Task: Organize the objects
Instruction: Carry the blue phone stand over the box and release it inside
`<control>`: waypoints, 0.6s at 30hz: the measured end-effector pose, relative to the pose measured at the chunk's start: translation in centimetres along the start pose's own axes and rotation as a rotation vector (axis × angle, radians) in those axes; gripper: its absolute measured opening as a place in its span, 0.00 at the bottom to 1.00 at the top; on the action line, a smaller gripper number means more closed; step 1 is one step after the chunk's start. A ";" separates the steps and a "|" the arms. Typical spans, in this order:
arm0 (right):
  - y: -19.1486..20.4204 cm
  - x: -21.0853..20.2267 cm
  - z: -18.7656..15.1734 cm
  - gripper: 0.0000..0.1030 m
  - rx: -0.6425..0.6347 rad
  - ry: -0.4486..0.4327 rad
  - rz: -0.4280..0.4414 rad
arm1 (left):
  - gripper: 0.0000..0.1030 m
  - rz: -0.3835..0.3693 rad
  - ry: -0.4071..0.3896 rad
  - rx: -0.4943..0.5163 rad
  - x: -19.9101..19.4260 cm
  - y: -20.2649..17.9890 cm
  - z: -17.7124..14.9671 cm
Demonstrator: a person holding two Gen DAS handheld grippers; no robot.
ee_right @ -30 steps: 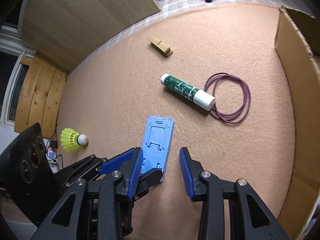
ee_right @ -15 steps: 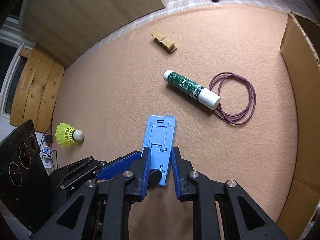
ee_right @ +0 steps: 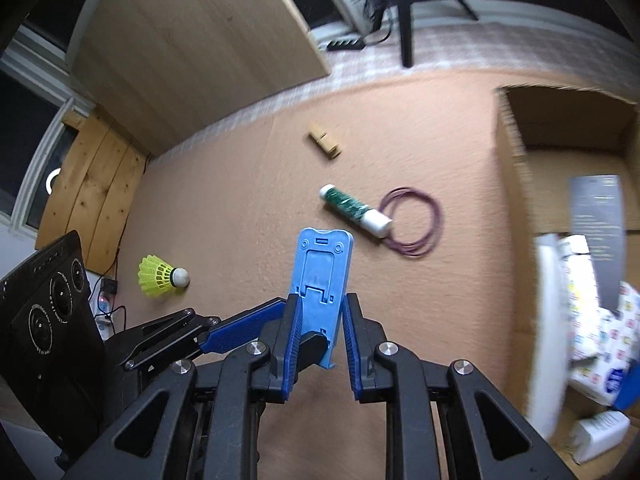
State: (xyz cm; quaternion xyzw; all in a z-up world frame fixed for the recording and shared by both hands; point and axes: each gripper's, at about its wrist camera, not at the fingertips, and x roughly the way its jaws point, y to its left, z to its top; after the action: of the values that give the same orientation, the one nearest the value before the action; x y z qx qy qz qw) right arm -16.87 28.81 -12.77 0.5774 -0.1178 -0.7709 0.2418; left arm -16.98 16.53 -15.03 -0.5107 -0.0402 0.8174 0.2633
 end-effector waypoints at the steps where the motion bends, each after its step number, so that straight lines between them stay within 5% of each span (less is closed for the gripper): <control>1: -0.5 -0.6 -0.1 0.18 0.002 -0.009 -0.004 | 0.32 -0.007 -0.002 0.009 0.1 -0.7 0.2; 18: -9.6 -9.0 -2.8 0.18 0.125 -0.123 -0.098 | 0.32 -0.114 0.025 0.173 4.1 -13.8 2.0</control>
State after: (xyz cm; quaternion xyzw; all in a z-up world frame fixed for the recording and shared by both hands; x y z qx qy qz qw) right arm -14.50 41.86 -10.51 0.5481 -0.1520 -0.8068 0.1599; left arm -14.69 30.72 -12.86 -0.4933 0.0050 0.7950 0.3529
